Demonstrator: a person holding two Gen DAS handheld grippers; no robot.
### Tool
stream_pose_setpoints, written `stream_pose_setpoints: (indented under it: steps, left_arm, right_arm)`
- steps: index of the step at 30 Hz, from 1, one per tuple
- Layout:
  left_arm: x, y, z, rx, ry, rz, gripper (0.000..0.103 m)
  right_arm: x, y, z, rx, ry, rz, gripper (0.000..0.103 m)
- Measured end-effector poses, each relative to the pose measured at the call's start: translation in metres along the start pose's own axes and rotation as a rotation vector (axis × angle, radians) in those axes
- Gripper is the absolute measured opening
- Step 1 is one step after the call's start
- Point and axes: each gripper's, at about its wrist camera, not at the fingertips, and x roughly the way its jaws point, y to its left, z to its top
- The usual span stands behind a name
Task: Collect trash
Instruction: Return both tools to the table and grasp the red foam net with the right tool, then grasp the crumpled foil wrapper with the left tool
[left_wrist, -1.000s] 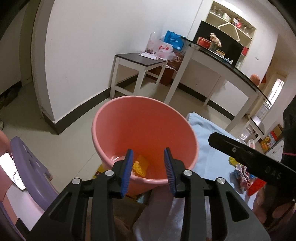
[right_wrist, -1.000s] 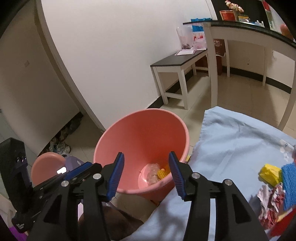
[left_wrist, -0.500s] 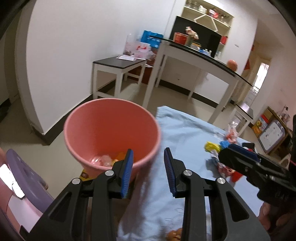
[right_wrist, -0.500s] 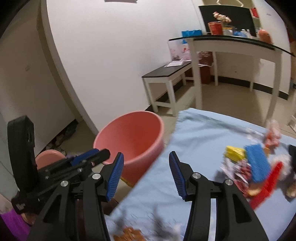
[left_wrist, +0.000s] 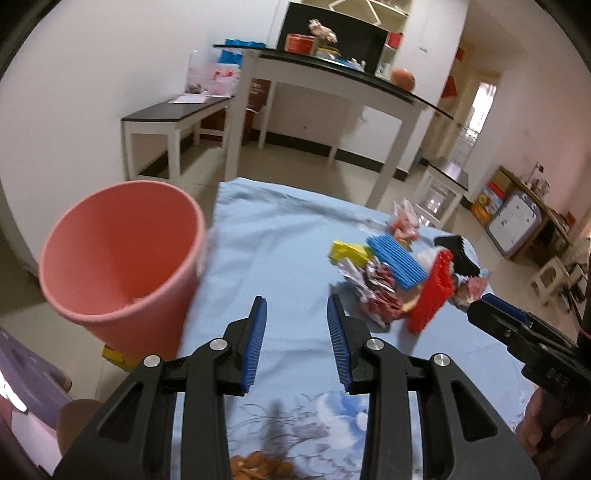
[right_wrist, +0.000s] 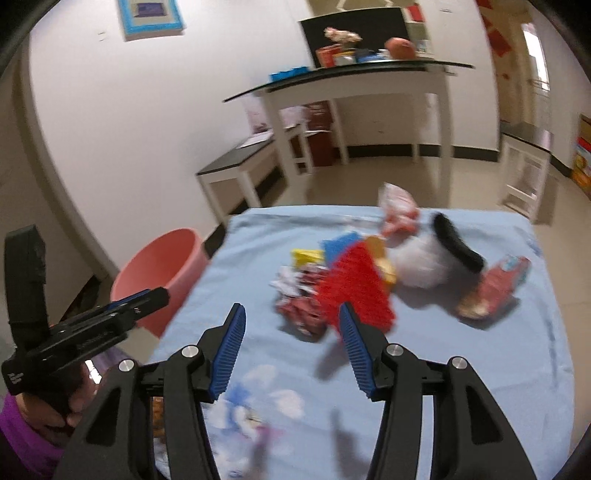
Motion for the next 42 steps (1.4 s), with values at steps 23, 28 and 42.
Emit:
stream_pose_setpoints:
  steps: [23, 28, 42]
  left_arm:
    - [0.048, -0.043, -0.005, 0.054, 0.12, -0.032, 0.035]
    - [0.064, -0.053, -0.004, 0.051, 0.146, -0.055, 0.035]
    - [0.111, -0.056, 0.002, -0.042, 0.222, -0.062, 0.034]
  right_arm:
    - [0.062, -0.02, 0.0, 0.044, 0.065, -0.065, 0.012]
    - [0.052, -0.035, -0.006, 0.07, 0.047, -0.069, 0.008]
    - [0.038, -0.053, -0.009, 0.111, 0.024, -0.046, 0.008]
